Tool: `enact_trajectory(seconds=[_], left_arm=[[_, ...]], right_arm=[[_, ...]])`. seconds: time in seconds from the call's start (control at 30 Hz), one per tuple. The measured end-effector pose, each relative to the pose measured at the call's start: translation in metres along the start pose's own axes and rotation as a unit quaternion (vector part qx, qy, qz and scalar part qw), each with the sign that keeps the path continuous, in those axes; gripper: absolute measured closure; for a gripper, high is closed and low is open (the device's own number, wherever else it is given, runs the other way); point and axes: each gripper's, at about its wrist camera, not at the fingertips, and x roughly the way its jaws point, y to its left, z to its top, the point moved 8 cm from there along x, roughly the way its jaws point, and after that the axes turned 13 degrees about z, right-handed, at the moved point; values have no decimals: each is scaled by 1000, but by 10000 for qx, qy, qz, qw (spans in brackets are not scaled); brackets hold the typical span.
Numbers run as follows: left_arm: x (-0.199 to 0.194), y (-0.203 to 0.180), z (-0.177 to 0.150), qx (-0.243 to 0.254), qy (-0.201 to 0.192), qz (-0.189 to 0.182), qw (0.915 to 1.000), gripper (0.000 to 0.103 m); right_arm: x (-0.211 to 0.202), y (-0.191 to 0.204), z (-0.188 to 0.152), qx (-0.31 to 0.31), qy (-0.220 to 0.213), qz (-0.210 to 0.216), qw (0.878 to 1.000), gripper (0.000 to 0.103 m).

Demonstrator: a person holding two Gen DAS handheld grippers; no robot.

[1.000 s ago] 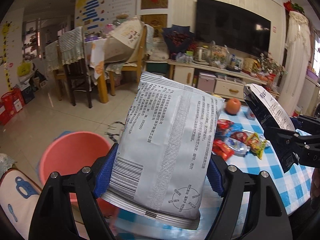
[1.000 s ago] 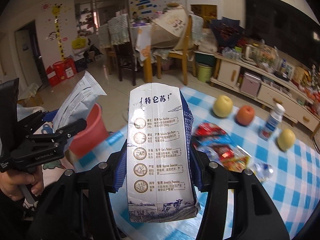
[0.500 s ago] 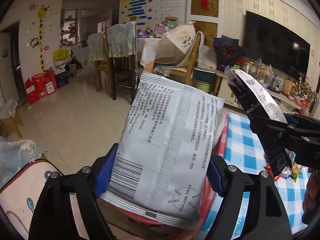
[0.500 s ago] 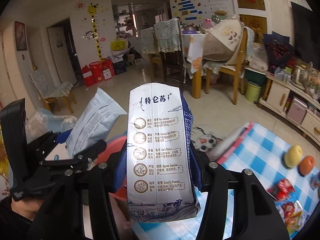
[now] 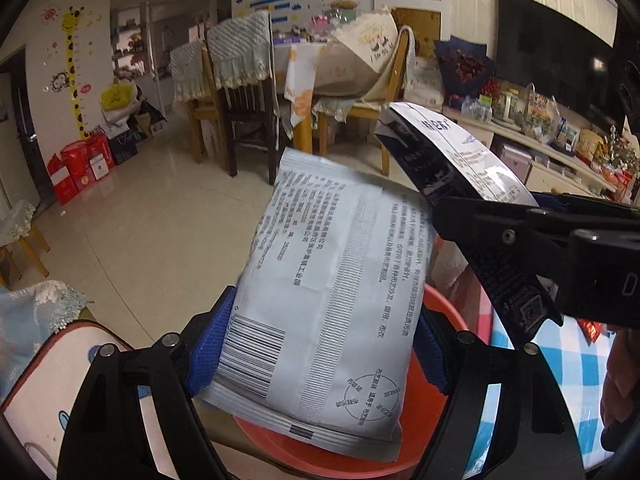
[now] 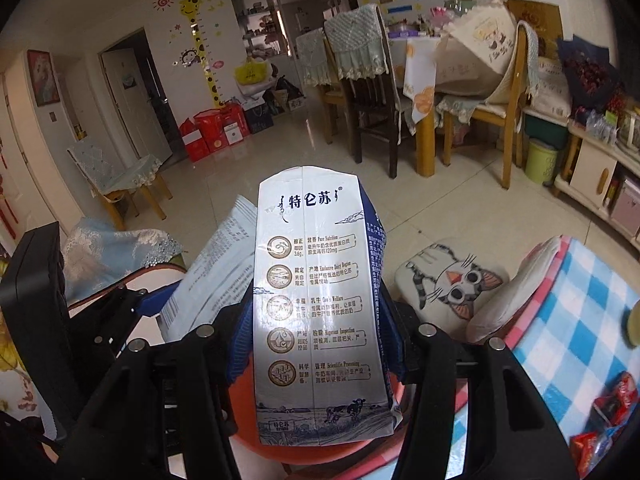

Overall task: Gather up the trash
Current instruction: 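Release the grey packet with the left tool while the right tool drops the carton into the bucket, then move both open tools back over the table toward the remaining wrappers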

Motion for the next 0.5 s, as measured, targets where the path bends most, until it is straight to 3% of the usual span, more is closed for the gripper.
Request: enact_trajectory(seconds=[0.07, 0.33, 0.5], left_arm=[[9, -1, -8, 84, 83, 135, 9998, 12], [19, 9, -14, -137, 158, 276, 9994, 10], [9, 3, -11, -271, 57, 189, 9994, 10]], right_arm=[[8, -6, -5, 122, 17, 9, 9999, 25], [4, -24, -22, 334, -54, -98, 9994, 24], [-37, -45, -38, 390, -272, -288, 9985, 24]])
